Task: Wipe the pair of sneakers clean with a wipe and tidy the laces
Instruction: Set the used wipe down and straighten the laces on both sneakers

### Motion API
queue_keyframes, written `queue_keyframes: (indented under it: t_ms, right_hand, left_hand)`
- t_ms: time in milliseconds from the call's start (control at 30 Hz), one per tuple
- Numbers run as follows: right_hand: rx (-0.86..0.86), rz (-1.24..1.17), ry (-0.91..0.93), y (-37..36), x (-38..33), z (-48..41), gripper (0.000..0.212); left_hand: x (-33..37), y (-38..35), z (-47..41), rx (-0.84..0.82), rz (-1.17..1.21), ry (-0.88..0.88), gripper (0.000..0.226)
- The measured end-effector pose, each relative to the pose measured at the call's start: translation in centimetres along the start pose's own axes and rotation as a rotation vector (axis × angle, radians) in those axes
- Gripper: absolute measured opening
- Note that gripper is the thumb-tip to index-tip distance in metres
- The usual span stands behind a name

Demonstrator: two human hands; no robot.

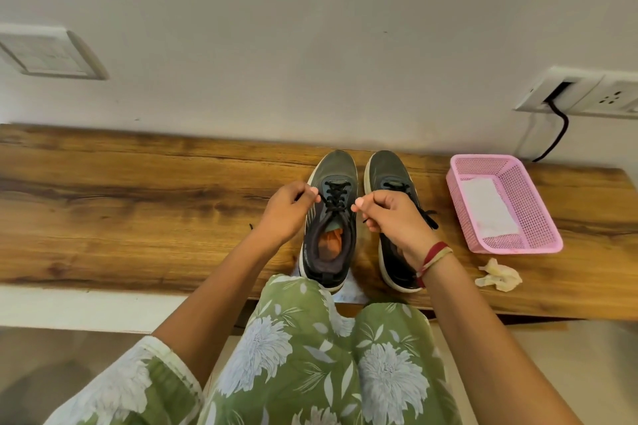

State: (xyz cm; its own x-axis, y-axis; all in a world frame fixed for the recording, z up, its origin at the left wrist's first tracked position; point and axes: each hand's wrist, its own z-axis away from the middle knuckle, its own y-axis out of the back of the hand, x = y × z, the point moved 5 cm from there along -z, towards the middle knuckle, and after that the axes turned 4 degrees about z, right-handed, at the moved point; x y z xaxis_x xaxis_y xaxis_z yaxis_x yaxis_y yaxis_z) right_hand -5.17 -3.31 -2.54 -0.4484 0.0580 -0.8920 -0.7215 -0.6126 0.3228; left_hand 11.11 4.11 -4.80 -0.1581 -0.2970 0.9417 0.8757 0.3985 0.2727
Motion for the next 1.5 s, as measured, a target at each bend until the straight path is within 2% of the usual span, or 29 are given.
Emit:
queue_keyframes:
  t_ms: [133, 267, 333, 467, 533, 700, 933, 1167, 1333, 1500]
  right_hand:
    - [0.070, -0.013, 0.123, 0.2, -1.3, 0.5, 0.018]
    - [0.120, -0.101, 0.240, -0.2, -1.9, 1.1, 0.015]
    - [0.128, -0.255, 0.229, -1.1, -1.2, 0.9, 0.012]
    - [0.099, -0.733, 0.189, -2.9, 0.1, 0.2, 0.013]
    - [0.097, -0.838, 0.170, -3.6, 0.6, -0.1, 0.012]
    - [0.207, -0.815, 0.128, -4.2, 1.9, -0.8, 0.012]
    - [0.257, -0.728, 0.106, -4.2, 2.5, -2.0, 0.019]
    - [0.240, -0.722, 0.038, -3.9, 3.5, -2.2, 0.023]
    - [0.214, -0.728, -0.021, -3.6, 4.0, -2.0, 0.017]
    - [0.113, -0.669, -0.101, -3.1, 4.0, -2.1, 0.013]
  left_hand:
    - [1.1, -0.2, 1.0, 0.004, 0.023, -0.091, 0.019]
    - [2.0, -0.8, 1.9, 0.019, 0.174, -0.138, 0.016]
    - [2.1, -1.6, 2.0, 0.000, 0.284, -0.130, 0.016]
    - [1.3, -2.4, 1.8, 0.012, 0.557, -0.054, 0.016]
    - [0.6, -2.7, 1.5, 0.058, 0.620, -0.027, 0.016]
    - [-0.5, -3.6, 1.3, 0.169, 0.710, 0.008, 0.011]
    - [-1.7, -4.4, 1.1, 0.156, 0.688, 0.015, 0.022]
    - [-1.8, -4.4, 0.7, 0.062, 0.524, -0.079, 0.034]
    - [-1.6, -4.2, 0.4, -0.045, 0.561, -0.044, 0.018]
    - [-1.8, -3.9, -0.1, -0.179, 0.503, -0.029, 0.019]
